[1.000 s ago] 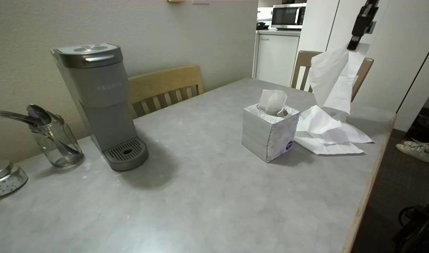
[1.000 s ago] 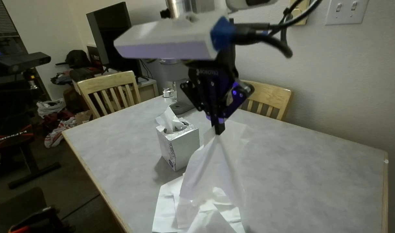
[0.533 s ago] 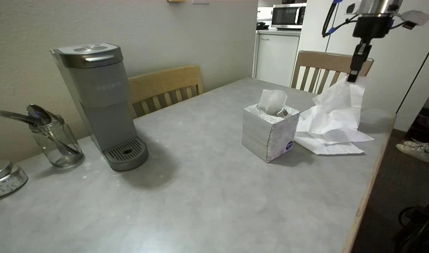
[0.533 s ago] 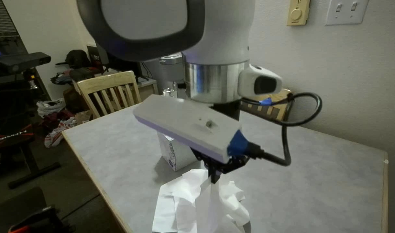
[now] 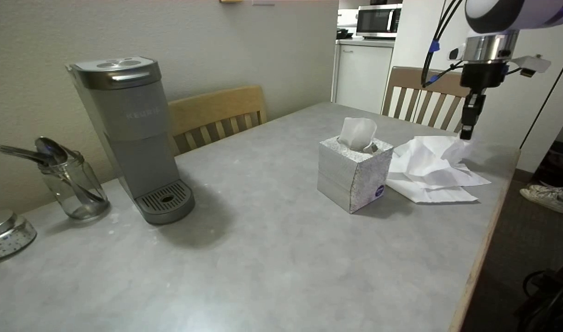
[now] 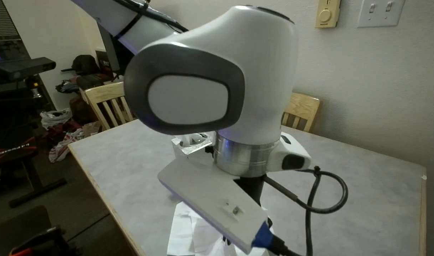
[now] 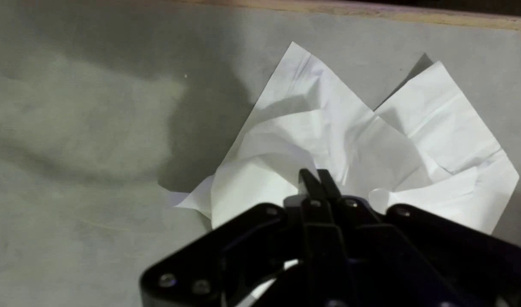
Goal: Pull out on tissue square from the box and place it on the table
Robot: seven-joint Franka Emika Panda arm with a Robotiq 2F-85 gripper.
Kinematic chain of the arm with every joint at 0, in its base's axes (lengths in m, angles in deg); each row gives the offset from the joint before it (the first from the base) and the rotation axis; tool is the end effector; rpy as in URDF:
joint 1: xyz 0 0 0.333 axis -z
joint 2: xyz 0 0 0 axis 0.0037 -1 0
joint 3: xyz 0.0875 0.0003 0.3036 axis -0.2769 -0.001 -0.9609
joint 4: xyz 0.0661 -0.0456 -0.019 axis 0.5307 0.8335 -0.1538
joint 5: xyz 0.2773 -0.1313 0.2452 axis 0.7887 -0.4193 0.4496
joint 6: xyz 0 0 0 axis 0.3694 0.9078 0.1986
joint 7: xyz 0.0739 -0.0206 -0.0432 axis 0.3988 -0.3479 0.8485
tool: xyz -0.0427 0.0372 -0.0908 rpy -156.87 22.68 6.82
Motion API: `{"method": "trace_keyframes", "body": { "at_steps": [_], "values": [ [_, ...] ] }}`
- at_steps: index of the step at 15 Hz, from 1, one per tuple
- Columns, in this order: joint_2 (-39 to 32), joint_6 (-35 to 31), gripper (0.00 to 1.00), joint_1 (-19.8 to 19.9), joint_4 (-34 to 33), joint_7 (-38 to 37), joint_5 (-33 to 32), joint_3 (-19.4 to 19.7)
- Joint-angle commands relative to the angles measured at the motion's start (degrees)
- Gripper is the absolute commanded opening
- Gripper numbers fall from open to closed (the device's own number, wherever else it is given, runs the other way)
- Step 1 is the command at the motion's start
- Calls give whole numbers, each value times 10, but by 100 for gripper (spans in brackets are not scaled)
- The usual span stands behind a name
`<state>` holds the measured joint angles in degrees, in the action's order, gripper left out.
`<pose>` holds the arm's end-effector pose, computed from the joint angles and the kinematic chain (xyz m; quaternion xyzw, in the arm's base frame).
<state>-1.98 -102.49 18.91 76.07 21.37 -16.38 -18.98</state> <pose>0.4533 -0.2993 0.2345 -0.9969 -0.0404 0.0547 0.0385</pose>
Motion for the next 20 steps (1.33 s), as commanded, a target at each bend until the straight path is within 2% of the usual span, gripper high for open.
{"method": "trace_keyframes", "body": {
  "at_steps": [1, 4, 5, 6, 8, 16, 20],
  "values": [
    [-34, -1, 0, 30, -25, 9, 19, -25],
    [-42, 7, 0, 36, -35, -3, 21, -33],
    [-38, 13, 26, 38, -38, -8, 21, -34],
    [-27, 22, 27, 38, -36, -12, 21, -36],
    [5, 33, 39, 31, -25, -28, 12, -35],
    [178, 139, 96, -15, -14, -127, -10, -26],
    [242, 209, 100, -41, -25, -209, -41, -29]
  ]
}}
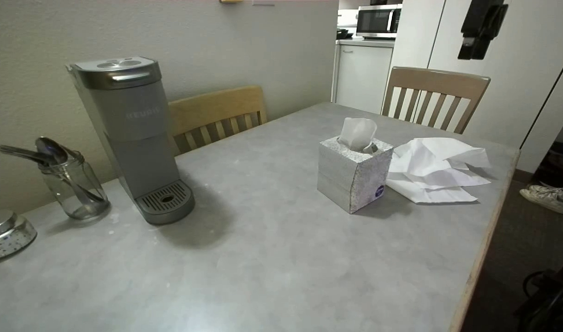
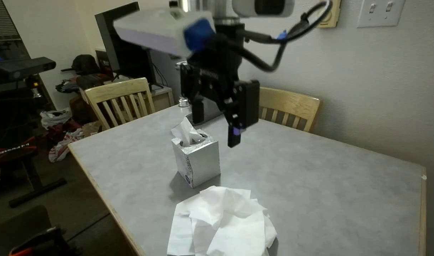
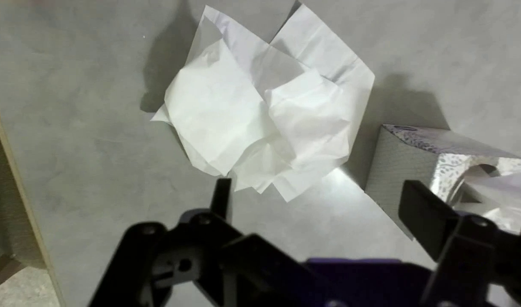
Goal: Pull out on tissue square from the box and place it on the table
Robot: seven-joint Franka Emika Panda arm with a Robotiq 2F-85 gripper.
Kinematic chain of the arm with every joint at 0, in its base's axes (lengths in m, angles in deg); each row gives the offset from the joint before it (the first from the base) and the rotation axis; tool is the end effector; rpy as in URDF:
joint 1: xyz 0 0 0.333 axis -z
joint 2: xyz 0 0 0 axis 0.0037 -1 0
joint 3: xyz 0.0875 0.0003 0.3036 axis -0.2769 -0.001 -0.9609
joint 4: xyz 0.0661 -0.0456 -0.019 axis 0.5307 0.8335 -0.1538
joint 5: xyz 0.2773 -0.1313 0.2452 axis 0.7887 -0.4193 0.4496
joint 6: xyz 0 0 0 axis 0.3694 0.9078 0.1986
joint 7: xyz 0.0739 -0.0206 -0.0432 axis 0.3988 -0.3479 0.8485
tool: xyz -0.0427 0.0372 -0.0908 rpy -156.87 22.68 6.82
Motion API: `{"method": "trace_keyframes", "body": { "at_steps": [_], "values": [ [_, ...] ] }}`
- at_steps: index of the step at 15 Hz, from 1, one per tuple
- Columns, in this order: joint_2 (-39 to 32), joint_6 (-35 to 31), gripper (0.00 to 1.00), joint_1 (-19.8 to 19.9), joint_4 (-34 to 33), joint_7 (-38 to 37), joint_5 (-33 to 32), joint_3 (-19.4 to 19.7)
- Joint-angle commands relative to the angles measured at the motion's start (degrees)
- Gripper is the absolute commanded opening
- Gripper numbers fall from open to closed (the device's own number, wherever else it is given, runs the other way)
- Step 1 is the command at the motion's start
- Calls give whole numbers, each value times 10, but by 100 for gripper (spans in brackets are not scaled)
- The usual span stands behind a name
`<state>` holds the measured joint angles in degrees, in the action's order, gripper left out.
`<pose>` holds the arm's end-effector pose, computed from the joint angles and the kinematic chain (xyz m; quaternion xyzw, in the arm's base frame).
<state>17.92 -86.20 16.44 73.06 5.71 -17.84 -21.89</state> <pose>0.4689 -0.2458 0.4165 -0.9985 0.0316 -0.0043 0.0435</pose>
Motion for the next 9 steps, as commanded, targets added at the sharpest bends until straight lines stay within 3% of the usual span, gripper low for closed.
{"method": "trace_keyframes", "body": {
  "at_steps": [1, 9],
  "values": [
    [16, 18, 100, -17, -1, -20, -9, 10],
    [40, 43, 100, -27, 0, -49, -22, 9]
  ]
}}
